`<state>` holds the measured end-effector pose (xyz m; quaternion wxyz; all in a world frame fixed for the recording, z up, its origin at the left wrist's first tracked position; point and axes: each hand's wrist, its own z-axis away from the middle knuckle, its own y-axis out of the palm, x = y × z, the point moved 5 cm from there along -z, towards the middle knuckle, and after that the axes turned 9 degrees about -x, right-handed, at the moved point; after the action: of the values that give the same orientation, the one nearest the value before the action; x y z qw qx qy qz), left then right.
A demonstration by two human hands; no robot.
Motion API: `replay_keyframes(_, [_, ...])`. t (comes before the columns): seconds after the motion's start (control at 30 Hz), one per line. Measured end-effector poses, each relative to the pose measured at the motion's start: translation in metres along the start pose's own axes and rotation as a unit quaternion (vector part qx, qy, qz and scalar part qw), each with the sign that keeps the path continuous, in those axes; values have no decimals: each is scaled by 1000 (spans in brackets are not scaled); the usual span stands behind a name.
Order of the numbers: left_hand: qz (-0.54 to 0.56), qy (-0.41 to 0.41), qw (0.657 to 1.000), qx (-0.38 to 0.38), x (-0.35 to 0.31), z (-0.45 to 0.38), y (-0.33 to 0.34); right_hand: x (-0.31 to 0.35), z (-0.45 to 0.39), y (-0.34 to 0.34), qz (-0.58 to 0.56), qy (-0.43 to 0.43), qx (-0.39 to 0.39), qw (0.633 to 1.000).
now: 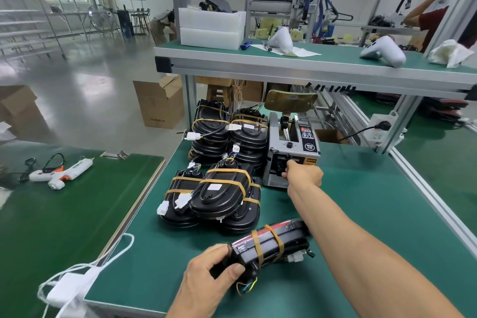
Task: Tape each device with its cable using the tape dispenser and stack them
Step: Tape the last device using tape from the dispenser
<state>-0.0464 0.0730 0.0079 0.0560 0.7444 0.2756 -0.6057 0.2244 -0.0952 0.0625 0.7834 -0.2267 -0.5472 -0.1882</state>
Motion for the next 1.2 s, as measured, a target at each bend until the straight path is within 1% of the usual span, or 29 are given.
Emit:
replay_keyframes(0.07, [0,-3,1000,3,1,0,1,1,3,-2,-2,4,12,1000])
replay_keyframes(0.1, [0,-5,1000,3,1,0,1,2,5,-3,0,8,31,999])
replay_keyframes(0.2, [3,-9,1000,-1,0,1,1,8,23,-14,17,25,138,990])
replay_keyframes(0.23, [5,-12,1000,-2,-1,1,1,10,33,-23,34,10,174,984])
replay_keyframes(0.27, [6,-14,1000,-1,0,1,1,12,44,-35,55,-24,207,976])
replay_keyframes(0.33, [2,-13,1000,0,1,1,2,17,75,-66,82,-132,265,952])
replay_keyframes(0.4, [-3,-15,1000,-1,3,1,2,17,115,-102,92,-228,297,922])
replay_keyframes(0.47, [0,-17,1000,0,4,2,2,9,144,-128,102,-307,288,901])
replay_keyframes(0.53, [1,-17,1000,1,4,2,2,-2,164,-135,124,-346,300,880])
replay_keyframes(0.6, [3,-16,1000,0,1,2,2,-16,176,-133,164,-346,326,864])
replay_keyframes(0.7, [1,-18,1000,-2,-1,3,1,-24,179,-128,198,-341,327,858])
replay_keyframes(0.8, [3,-22,1000,-1,-1,3,1,-22,181,-125,207,-349,335,851])
replay_keyframes(0.97, [8,-21,1000,5,-1,3,2,-22,181,-126,219,-345,340,847])
replay_keyframes(1.2, [18,-26,999,5,-2,3,1,-24,182,-124,245,-349,312,849])
